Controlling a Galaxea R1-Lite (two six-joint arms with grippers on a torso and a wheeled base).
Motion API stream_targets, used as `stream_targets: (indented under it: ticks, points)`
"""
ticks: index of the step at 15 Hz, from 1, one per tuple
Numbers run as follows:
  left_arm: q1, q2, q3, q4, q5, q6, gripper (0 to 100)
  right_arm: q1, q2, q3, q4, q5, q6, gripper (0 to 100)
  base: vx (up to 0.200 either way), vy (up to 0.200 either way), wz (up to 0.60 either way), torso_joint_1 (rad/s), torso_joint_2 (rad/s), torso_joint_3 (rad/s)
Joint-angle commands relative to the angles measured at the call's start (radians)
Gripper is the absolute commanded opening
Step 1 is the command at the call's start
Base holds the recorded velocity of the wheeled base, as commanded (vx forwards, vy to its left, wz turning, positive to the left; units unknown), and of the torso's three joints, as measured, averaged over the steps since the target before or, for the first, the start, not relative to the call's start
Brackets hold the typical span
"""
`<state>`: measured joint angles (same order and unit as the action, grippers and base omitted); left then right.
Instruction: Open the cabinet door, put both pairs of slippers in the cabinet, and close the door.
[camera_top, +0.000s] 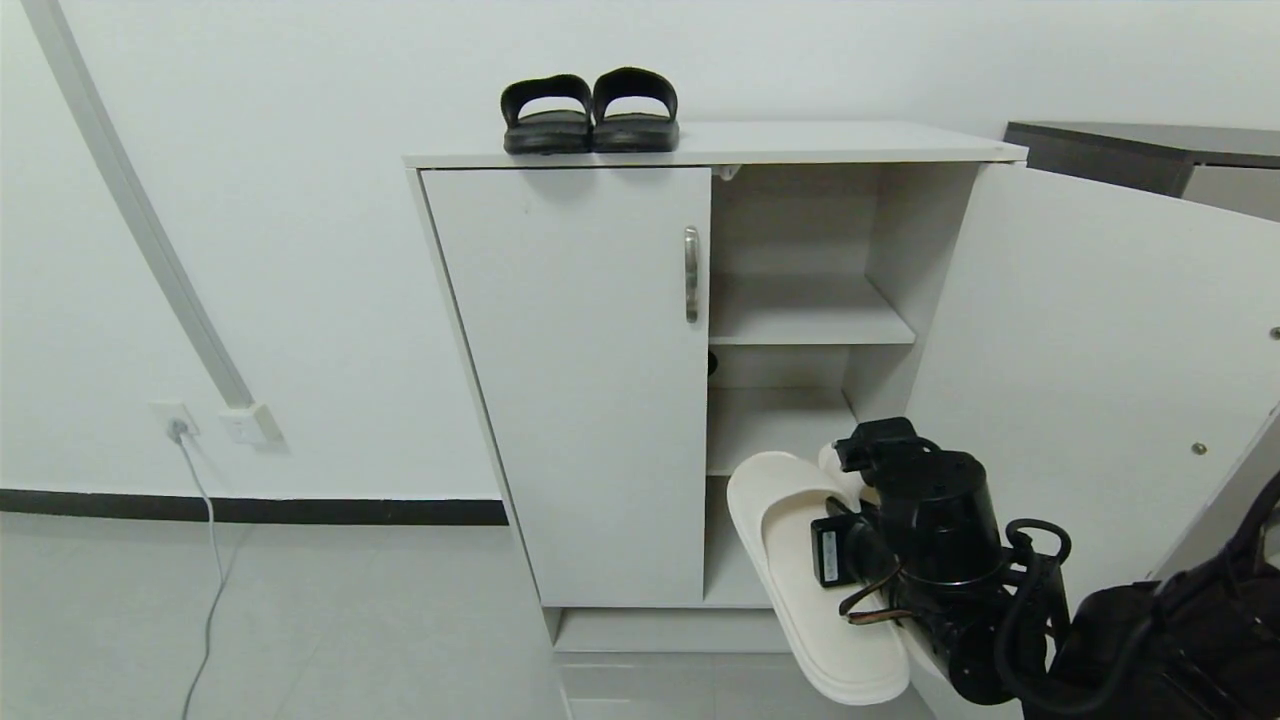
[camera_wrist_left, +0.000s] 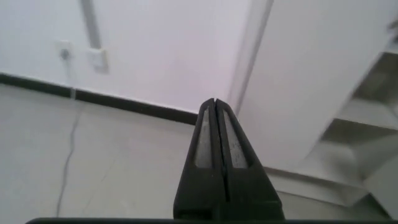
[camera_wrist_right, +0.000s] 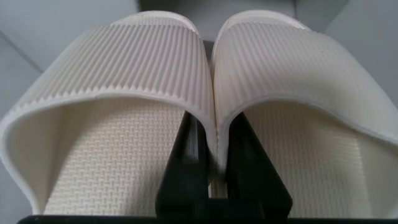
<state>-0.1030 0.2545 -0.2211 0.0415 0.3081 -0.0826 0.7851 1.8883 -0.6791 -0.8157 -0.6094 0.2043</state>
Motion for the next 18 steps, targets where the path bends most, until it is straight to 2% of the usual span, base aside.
stream_targets:
  ticks: [1, 2, 3, 5, 6, 8, 9, 11, 13, 15, 18]
  points:
    - [0.058, -0.119, 0.098, 0.001, 0.0, 0.012, 0, 0.005, -0.008, 0.003, 0.0, 0.0, 0.0, 0, 0.0, 0.0, 0.0, 0.0, 0.0, 0.0]
    - [0.058, -0.169, 0.143, 0.003, -0.003, 0.038, 0, 0.008, -0.008, 0.004, 0.0, 0.0, -0.002, 0, 0.0, 0.0, 0.0, 0.0, 0.0, 0.0]
    - [0.06, -0.19, 0.178, -0.002, -0.006, 0.049, 0, 0.008, -0.008, 0.004, 0.0, 0.0, -0.002, 0, 0.0, 0.0, 0.0, 0.0, 0.0, 0.0]
    - [0.068, -0.195, 0.209, -0.055, -0.046, 0.052, 0, 0.009, -0.008, 0.006, 0.0, 0.0, -0.003, 0, 0.0, 0.0, 0.0, 0.0, 0.0, 0.0]
    - [0.069, -0.196, 0.218, -0.077, -0.101, 0.069, 0, 0.013, -0.009, 0.007, 0.0, 0.0, -0.003, 0, 0.0, 0.0, 0.0, 0.0, 0.0, 0.0]
    - [0.101, -0.251, 0.221, -0.051, -0.225, 0.147, 0, 0.017, -0.009, 0.009, 0.0, 0.002, 0.0, 0, 0.0, 0.0, 0.0, 0.0, 0.0, 0.0]
    - [0.105, -0.251, 0.221, -0.038, -0.32, 0.158, 0, 0.02, -0.009, 0.006, 0.0, 0.002, -0.002, 0, 0.0, 0.0, 0.0, 0.0, 0.0, 0.0]
    - [0.105, -0.254, 0.221, -0.04, -0.326, 0.15, 0, 0.022, -0.008, 0.0, 0.0, 0.002, -0.002, 0, 0.0, 0.0, 0.0, 0.0, 0.0, 0.0]
    - [0.105, -0.254, 0.22, -0.04, -0.325, 0.099, 0, 0.017, 0.005, -0.039, 0.003, -0.001, 0.003, 0, 0.0, 0.0, 0.0, 0.0, 0.0, 0.0]
    - [0.103, -0.254, 0.22, -0.04, -0.325, 0.096, 0, 0.006, 0.037, -0.089, 0.003, -0.082, 0.003, 0, 0.0, 0.0, 0.0, 0.0, 0.0, 0.0]
    - [0.103, -0.254, 0.22, -0.04, -0.325, 0.095, 0, 0.008, 0.045, -0.103, 0.004, -0.101, 0.001, 0, 0.0, -0.067, 0.0, -0.001, 0.0, 0.001]
